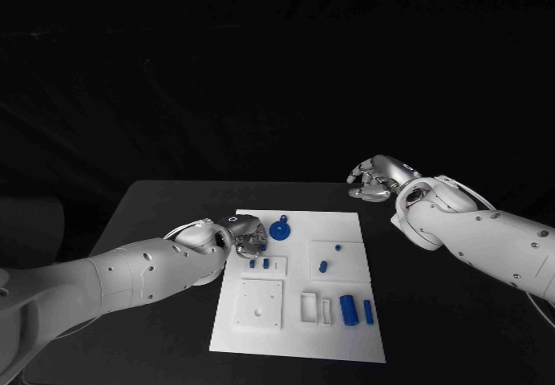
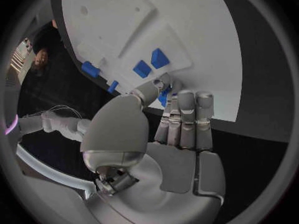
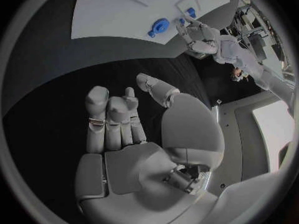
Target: Assemble the parts on the task board
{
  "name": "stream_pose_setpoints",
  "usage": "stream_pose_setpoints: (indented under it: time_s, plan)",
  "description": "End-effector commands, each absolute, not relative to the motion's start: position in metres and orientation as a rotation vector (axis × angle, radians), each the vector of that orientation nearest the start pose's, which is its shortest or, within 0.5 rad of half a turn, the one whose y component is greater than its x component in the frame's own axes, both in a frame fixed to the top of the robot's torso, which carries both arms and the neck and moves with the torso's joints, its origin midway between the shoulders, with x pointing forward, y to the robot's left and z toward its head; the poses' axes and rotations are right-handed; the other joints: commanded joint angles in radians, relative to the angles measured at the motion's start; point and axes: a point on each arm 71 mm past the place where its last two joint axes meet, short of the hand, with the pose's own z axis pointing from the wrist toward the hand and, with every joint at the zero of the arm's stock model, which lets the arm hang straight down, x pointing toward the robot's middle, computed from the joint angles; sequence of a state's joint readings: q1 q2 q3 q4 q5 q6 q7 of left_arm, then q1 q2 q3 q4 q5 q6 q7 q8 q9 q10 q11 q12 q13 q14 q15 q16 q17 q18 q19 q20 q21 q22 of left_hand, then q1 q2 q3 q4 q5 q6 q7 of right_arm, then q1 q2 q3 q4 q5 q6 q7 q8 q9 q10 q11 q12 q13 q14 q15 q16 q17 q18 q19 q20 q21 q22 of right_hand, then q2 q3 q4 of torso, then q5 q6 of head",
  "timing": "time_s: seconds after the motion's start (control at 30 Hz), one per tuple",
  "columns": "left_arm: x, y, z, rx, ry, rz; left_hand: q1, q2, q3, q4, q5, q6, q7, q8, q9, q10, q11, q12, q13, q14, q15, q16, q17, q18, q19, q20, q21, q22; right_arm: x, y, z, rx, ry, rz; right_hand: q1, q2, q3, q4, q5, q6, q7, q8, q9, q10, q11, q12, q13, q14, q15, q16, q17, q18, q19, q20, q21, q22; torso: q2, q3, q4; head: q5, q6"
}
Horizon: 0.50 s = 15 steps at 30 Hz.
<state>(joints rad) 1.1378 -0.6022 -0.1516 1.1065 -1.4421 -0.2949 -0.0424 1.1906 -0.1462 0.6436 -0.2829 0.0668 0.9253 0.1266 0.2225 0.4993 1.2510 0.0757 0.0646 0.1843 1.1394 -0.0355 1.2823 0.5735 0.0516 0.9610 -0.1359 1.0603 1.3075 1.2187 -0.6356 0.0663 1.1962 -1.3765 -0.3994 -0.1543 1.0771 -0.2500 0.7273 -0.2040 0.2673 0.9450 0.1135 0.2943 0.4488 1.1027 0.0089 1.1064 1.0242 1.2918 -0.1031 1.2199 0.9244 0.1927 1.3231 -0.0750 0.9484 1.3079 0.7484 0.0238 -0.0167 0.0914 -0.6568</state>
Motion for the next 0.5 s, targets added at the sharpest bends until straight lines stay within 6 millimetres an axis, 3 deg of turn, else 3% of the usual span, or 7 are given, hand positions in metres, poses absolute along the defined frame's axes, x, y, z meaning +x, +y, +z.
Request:
stream_pose_setpoints:
  time_s: [0.03,0.5]
  plan:
    - [0.524,0.200,-0.277,0.166,1.818,-0.510,0.001,-0.011,-0.002,0.000,-0.006,-0.023,-0.003,-0.010,-0.005,-0.019,0.005,-0.002,-0.004,-0.008,0.003,0.003,-0.002,0.085,-0.009,0.002,-0.005,0.009,0.560,-0.200,-0.154,0.087,1.524,0.554,-0.002,0.008,-0.003,-0.002,0.006,-0.001,0.006,-0.002,0.000,-0.002,-0.003,0.004,-0.002,0.008,0.000,-0.005,0.002,0.069,0.000,-0.004,-0.004,0.009,0.000,-0.0001,-0.0004,0.000,0.001]
    - [0.527,0.219,-0.275,0.120,1.787,-0.473,0.012,-0.019,0.003,0.004,-0.005,-0.053,0.011,-0.014,-0.008,-0.055,0.018,0.001,-0.014,-0.018,0.016,0.009,-0.009,0.095,-0.014,0.016,-0.010,0.009,0.556,-0.203,-0.155,0.078,1.544,0.574,-0.003,0.005,-0.005,-0.004,0.006,-0.008,0.008,-0.006,-0.002,-0.004,-0.001,0.003,-0.003,0.007,0.001,-0.006,0.002,0.069,-0.001,-0.004,-0.005,0.009,-0.001,-0.0003,-0.0004,-0.004,0.007]
